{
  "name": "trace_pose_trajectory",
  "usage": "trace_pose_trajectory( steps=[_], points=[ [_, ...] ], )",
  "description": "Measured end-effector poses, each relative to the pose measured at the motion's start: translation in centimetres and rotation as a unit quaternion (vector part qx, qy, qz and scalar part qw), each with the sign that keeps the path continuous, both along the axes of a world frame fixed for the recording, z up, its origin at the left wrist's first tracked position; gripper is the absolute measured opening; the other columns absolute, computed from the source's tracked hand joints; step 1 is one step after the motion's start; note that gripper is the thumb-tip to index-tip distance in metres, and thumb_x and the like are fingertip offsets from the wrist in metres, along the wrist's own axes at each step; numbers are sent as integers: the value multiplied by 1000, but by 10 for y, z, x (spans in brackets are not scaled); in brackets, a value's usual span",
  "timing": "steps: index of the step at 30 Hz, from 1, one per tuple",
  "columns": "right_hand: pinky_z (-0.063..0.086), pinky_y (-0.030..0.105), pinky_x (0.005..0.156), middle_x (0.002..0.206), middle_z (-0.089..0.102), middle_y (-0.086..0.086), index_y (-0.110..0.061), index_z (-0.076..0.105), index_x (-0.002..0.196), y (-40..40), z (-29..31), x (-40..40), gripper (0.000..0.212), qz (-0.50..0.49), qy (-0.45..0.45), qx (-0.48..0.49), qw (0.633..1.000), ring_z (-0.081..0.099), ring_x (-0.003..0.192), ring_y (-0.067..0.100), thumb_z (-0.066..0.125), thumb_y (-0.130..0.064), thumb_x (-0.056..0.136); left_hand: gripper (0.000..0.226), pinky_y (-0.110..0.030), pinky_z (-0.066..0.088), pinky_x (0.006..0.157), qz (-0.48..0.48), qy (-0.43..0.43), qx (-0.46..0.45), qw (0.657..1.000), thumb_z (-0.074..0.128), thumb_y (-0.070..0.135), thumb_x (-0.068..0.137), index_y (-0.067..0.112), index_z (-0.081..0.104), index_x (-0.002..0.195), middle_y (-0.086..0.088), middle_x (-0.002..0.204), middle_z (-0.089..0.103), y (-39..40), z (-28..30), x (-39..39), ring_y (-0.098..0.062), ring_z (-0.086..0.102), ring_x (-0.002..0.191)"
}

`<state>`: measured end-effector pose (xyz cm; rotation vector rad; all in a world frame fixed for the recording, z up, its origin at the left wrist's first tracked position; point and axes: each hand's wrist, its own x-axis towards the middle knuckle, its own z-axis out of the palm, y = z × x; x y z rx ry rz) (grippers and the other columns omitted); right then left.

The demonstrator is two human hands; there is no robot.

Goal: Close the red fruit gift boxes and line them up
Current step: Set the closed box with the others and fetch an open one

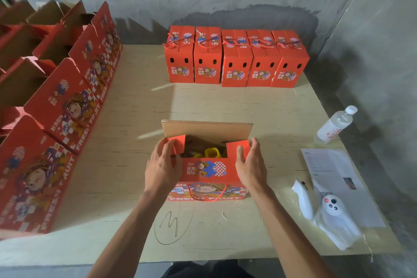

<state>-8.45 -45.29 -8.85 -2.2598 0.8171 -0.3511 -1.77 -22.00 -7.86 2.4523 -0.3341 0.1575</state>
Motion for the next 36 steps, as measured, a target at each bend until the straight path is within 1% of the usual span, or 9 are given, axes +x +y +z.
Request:
trace_pose_trajectory(
  steps=[5, 8, 11, 13, 16, 20, 25, 28, 36],
  points=[
    [41, 30, 114, 162, 37, 16, -4, 21, 161, 0, 29, 23, 70, 26, -172, -49, 984, 42, 147, 27, 51, -36, 106, 42, -48, 47, 96, 25, 42, 37, 998, 54, 48, 91, 14, 67, 112, -9, 127, 54, -4, 6, 16, -32, 49, 117],
    [51, 29, 100, 151, 51, 11, -9, 31, 157, 2, 37, 35, 64, 42, -206, -71, 975, 53, 135, 22, 51, -39, 105, 37, -47, 44, 94, 63, 12, 50, 997, 67, 44, 94, 8, 70, 106, -13, 116, 57, -10, 4, 18, -34, 48, 110],
    [59, 38, 81, 117, 66, 3, -14, 64, 125, 1, 33, 33, 34, 46, -222, -118, 967, 61, 108, 20, 54, -39, 104, 41, -46, 45, 91, 79, 14, 45, 996, 71, 46, 91, 8, 64, 106, -10, 111, 59, -15, 3, 21, -32, 49, 108],
    [57, 40, 72, 104, 64, 1, -14, 70, 103, 1, 22, 23, 24, 56, -241, -146, 958, 60, 97, 20, 60, -35, 103, 42, -45, 47, 85, 102, 9, -4, 995, 76, 43, 87, 11, 54, 101, -6, 104, 56, -15, 2, 20, -32, 52, 102],
    [57, 35, 80, 108, 65, 0, -11, 71, 105, 7, -3, 1, 21, 65, -260, -152, 951, 61, 103, 19, 67, -31, 101, 52, -43, 48, 76, 124, 16, -91, 988, 79, 42, 82, 17, 41, 107, 0, 104, 46, -14, -2, 14, -32, 56, 98],
    [53, 40, 100, 122, 68, 7, -5, 71, 116, 8, -19, -12, 27, 99, -244, -197, 944, 61, 120, 27, 68, -26, 100, 85, -47, 52, 82, 133, 31, -122, 983, 84, 38, 72, 22, 35, 140, 2, 128, 48, -9, -6, 16, -28, 57, 111],
    [44, 44, 113, 134, 66, 9, -6, 69, 127, 1, -22, -14, 38, 126, -180, -217, 951, 54, 136, 30, 65, -33, 101, 75, -51, 38, 114, -23, -58, -19, 998, 81, 67, 67, 14, 69, 119, -9, 148, 51, -2, -11, 20, -33, 39, 138],
    [44, 45, 113, 137, 66, 6, -10, 71, 128, -13, -18, -12, 41, 159, -150, -192, 957, 54, 136, 29, 69, -36, 97, 88, -46, 34, 120, -67, 2, -25, 997, 73, 78, 66, 14, 70, 127, -5, 151, 52, 1, -8, 22, -28, 38, 144],
    [60, 37, 86, 105, 79, 1, -13, 82, 99, -31, -16, 3, 30, 158, -206, -325, 909, 76, 100, 23, 86, -36, 82, 40, -43, 41, 117, -104, 38, -59, 992, 74, 38, 92, 20, 74, 127, 4, 139, 65, 19, -5, 39, -15, 51, 139]
  ],
)
